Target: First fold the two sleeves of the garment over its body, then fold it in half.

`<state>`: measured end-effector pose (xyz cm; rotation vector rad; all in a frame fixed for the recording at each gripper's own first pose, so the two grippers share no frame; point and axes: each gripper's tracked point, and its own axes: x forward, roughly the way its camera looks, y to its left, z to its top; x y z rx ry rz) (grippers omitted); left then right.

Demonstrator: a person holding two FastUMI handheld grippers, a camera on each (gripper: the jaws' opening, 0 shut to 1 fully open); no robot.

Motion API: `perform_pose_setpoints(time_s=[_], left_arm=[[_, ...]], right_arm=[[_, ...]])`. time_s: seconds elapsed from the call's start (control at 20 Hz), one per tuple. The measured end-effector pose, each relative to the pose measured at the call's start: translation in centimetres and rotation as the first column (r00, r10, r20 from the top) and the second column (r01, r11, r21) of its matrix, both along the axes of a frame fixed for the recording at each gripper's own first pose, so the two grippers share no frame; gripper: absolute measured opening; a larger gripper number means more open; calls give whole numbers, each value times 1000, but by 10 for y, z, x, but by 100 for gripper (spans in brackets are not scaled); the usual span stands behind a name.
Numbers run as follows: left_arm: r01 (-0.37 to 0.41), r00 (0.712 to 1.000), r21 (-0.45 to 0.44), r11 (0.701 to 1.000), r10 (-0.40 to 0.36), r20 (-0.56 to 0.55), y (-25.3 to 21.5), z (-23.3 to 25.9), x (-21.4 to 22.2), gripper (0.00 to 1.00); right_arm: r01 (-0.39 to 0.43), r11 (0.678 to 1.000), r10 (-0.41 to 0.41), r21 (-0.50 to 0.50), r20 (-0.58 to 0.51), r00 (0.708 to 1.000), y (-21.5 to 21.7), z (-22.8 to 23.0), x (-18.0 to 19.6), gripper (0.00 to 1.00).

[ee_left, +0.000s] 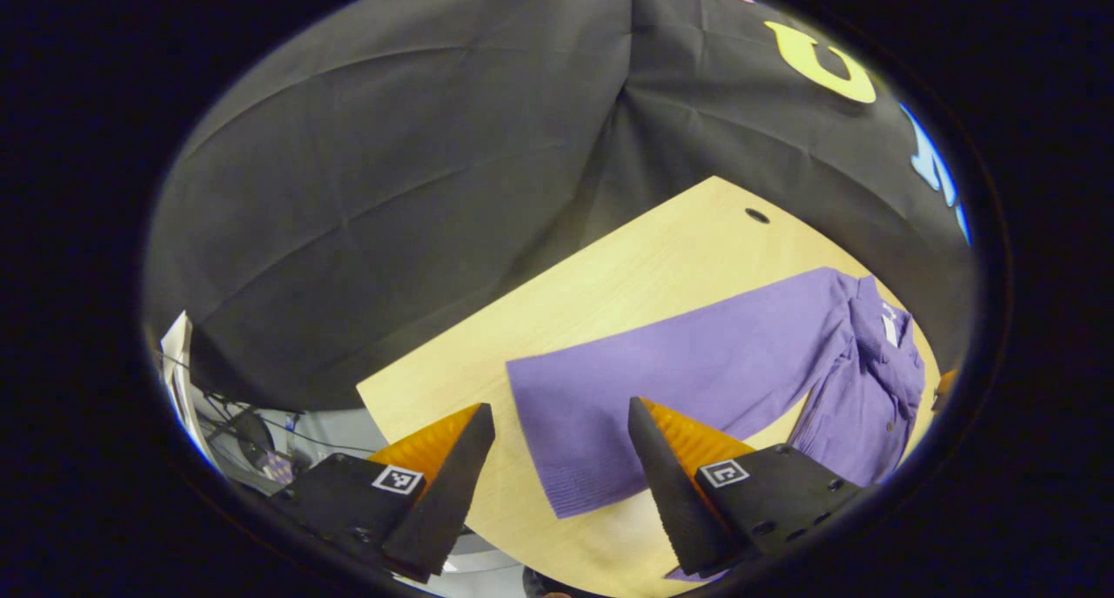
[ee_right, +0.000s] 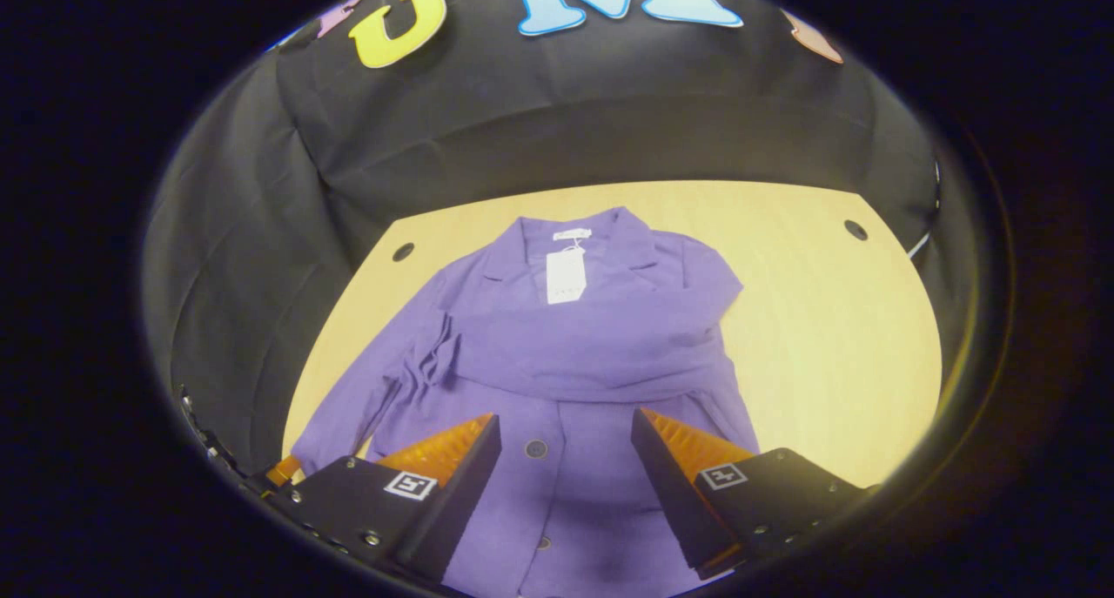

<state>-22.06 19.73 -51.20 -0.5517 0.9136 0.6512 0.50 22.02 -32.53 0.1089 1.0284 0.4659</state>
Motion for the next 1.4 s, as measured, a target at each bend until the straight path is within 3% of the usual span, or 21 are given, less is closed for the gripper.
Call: perform_pose_setpoints(time_s=[0.15, 0.4, 0.7, 0.75, 0.85, 0.95, 1.05, 1.1, 1.2, 1.4], left_arm=[[-61, 996, -45, 997, 58, -62, -7, -18, -17, 100], [-1, 998, 29, 1000, 3, -69, -6, -20, -19, 94], [-28, 997, 28, 999, 30, -69, -4, -18, -17, 94], [-29, 997, 27, 999, 31, -69, -5, -17, -16, 84], [-28, 997, 29, 999, 30, -66, -7, -18, -14, 82], [-38, 998, 24, 999, 40, -57, -7, -20, -10, 60], [-85, 994, 16, 996, 86, -60, -5, -18, -9, 24], [-99, 993, 8, 995, 99, -58, -7, -18, -10, 24], [-134, 989, -19, 991, 133, -62, -9, -17, -9, 7], [-113, 991, -35, 993, 110, -75, -11, -15, -12, 7]], right_arm=[[0, 1000, 0, -17, 0, 1000, -10, 0, -4, 94], [7, 999, -7, -35, -4, 1000, -22, -4, -7, 94], [4, 999, -4, -36, -12, 1000, -29, -7, -13, 94], [4, 999, -4, -33, -13, 1000, -30, -6, -14, 94], [3, 1000, -4, -29, -14, 1000, -29, -7, -14, 94], [2, 1000, -3, -26, -15, 1000, -30, -7, -15, 94], [1, 1000, -1, -24, -16, 1000, -31, -7, -16, 94], [1, 1000, -1, -22, -16, 1000, -31, -7, -17, 94], [-1, 1000, 1, -23, -16, 1000, -33, -7, -17, 94], [6, 1000, -6, -24, -18, 1000, -38, -6, -19, 94]])
